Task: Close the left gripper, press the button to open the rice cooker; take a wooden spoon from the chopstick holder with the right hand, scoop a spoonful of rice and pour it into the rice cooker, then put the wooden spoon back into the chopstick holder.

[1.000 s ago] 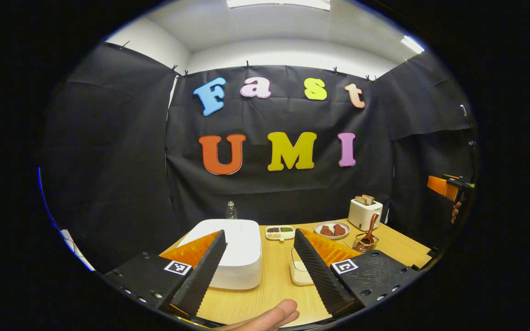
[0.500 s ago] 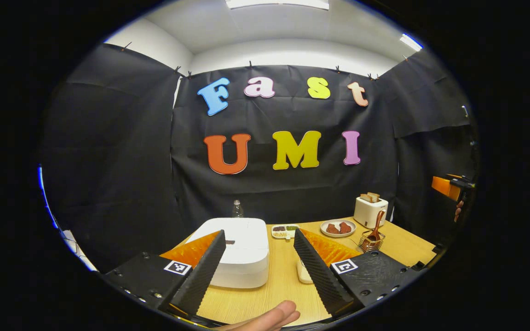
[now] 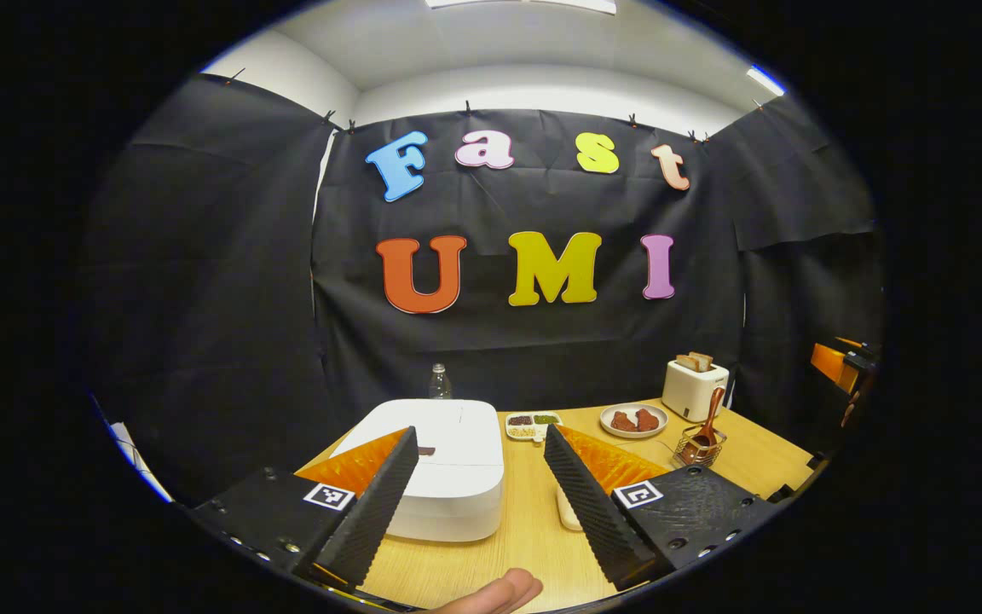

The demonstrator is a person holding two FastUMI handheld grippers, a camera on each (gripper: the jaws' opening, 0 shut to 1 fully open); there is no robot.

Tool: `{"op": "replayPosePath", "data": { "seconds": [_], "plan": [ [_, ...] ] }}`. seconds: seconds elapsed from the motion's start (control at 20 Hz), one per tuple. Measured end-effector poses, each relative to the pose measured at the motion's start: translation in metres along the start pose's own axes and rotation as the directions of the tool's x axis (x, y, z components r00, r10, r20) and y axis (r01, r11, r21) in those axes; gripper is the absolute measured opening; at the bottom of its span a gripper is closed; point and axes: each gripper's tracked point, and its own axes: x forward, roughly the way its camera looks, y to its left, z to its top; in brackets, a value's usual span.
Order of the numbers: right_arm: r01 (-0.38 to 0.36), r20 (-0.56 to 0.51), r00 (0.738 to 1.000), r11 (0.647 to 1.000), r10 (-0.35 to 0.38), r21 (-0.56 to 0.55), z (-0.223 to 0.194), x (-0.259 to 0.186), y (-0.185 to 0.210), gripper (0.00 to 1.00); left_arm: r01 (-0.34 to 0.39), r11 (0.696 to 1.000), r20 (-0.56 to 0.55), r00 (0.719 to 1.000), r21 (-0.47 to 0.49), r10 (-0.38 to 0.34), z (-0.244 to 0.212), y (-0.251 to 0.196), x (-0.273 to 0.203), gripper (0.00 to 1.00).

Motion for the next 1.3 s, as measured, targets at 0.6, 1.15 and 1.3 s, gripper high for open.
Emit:
{"op": "replayPosePath", "data": {
  "seconds": [0.6, 1.15, 1.3],
  "plan": [
    [-0.008, -0.073, 0.997, 1.000, 0.009, 0.018, -0.047, 0.046, -0.013, 1.00, -0.062, 0.998, -0.217, 0.974, 0.022, 0.066, -0.048, 0.047, 0.102, 0.00],
    [-0.020, -0.123, 0.992, 0.999, 0.024, 0.035, -0.077, 0.063, 0.000, 1.00, -0.084, 0.996, -0.381, 0.922, -0.016, 0.071, -0.093, 0.069, 0.142, 0.00],
    [-0.031, -0.130, 0.991, 0.998, 0.038, 0.052, -0.076, 0.064, 0.008, 1.00, -0.094, 0.995, -0.416, 0.906, -0.019, 0.078, -0.108, 0.075, 0.142, 0.00]
  ]
}}
